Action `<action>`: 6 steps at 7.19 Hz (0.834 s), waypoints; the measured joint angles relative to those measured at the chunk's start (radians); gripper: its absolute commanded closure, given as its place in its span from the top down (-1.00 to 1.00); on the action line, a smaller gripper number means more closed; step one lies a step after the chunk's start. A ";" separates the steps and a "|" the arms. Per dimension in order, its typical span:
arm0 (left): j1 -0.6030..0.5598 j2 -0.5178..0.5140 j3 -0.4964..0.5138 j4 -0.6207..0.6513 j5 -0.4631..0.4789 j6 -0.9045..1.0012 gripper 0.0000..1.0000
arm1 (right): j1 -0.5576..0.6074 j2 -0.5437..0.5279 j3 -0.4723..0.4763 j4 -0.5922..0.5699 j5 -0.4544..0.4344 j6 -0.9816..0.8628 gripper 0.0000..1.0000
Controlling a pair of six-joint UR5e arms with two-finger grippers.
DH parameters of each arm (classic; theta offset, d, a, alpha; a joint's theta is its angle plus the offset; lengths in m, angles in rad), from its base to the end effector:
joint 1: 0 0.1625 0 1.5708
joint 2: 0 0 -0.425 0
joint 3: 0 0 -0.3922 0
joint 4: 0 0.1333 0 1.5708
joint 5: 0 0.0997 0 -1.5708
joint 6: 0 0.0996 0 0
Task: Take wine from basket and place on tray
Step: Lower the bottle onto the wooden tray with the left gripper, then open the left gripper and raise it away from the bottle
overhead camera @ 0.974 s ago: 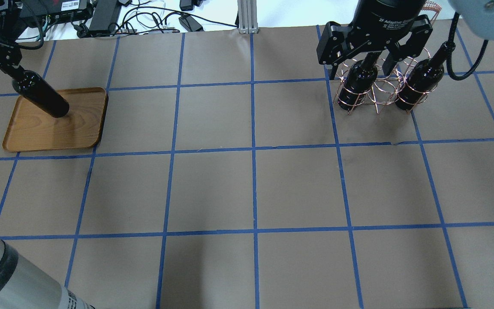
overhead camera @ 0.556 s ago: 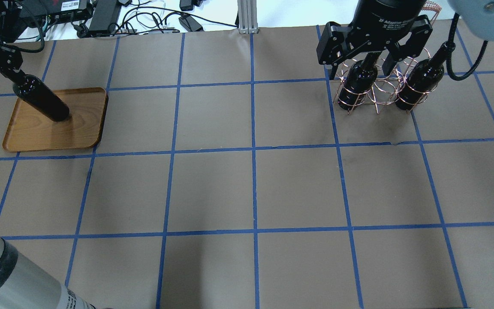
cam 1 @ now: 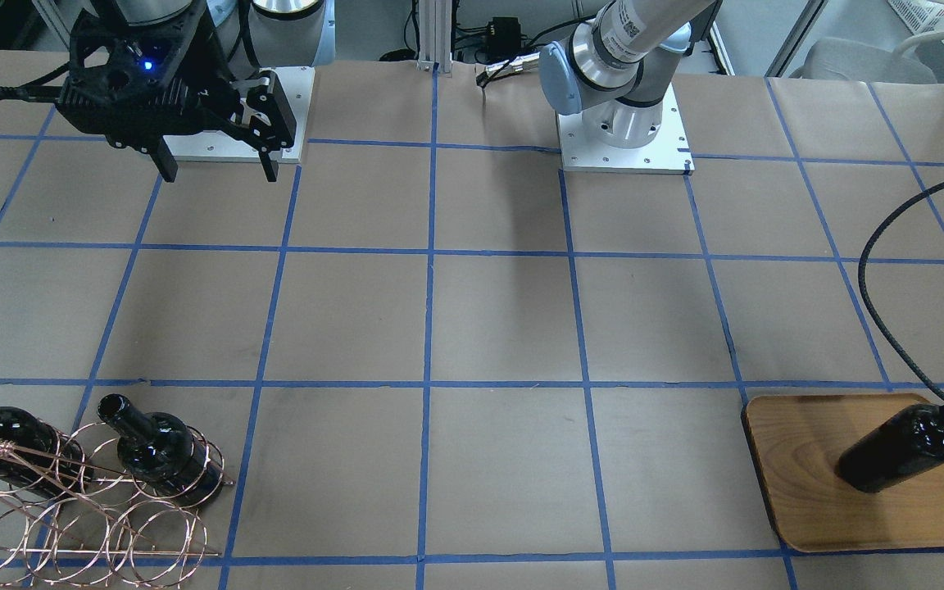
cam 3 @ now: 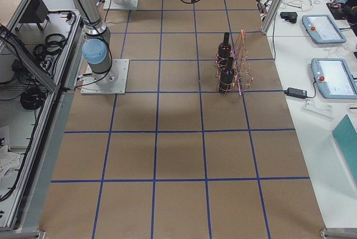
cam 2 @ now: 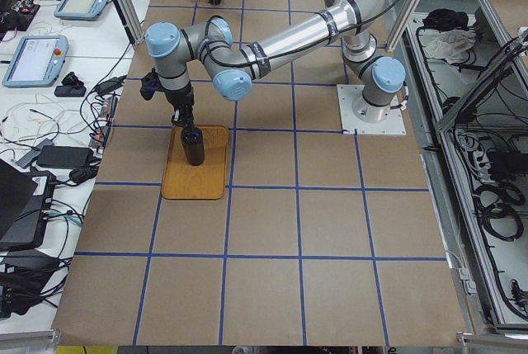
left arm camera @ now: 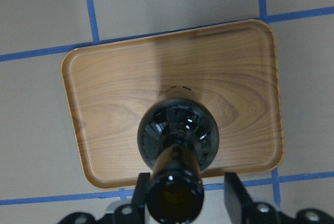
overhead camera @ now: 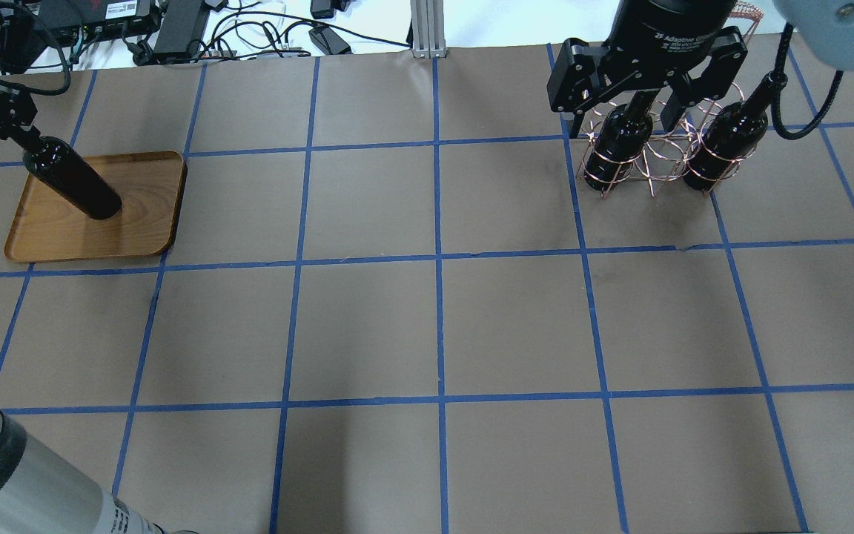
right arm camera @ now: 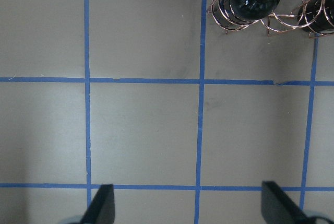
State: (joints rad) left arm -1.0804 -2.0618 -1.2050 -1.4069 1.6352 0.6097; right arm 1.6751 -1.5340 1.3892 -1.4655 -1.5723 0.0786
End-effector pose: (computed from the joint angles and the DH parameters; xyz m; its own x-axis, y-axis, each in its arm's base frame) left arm 0.2144 -0.6711 0.3928 -0.9902 0.1176 -0.0749 0.1176 0.9930 0.0051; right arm 0.1852 -0.4907 0.5482 -0.9997 -0.0257 -0.0016 -0.0256 0.9989 -0.0395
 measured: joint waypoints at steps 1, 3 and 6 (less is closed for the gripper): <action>-0.001 0.022 -0.006 -0.011 0.003 -0.001 1.00 | 0.000 0.000 0.000 0.000 0.000 0.001 1.00; -0.017 0.087 -0.015 -0.071 0.003 -0.007 1.00 | 0.001 0.000 0.001 0.001 0.000 0.000 1.00; -0.132 0.233 -0.091 -0.120 -0.039 -0.196 1.00 | 0.002 0.000 0.001 0.001 0.000 0.000 1.00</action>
State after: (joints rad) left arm -1.2123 -1.8288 -1.2962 -1.5272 1.5965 0.4133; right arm 1.6767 -1.5340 1.3898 -1.4650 -1.5723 0.0787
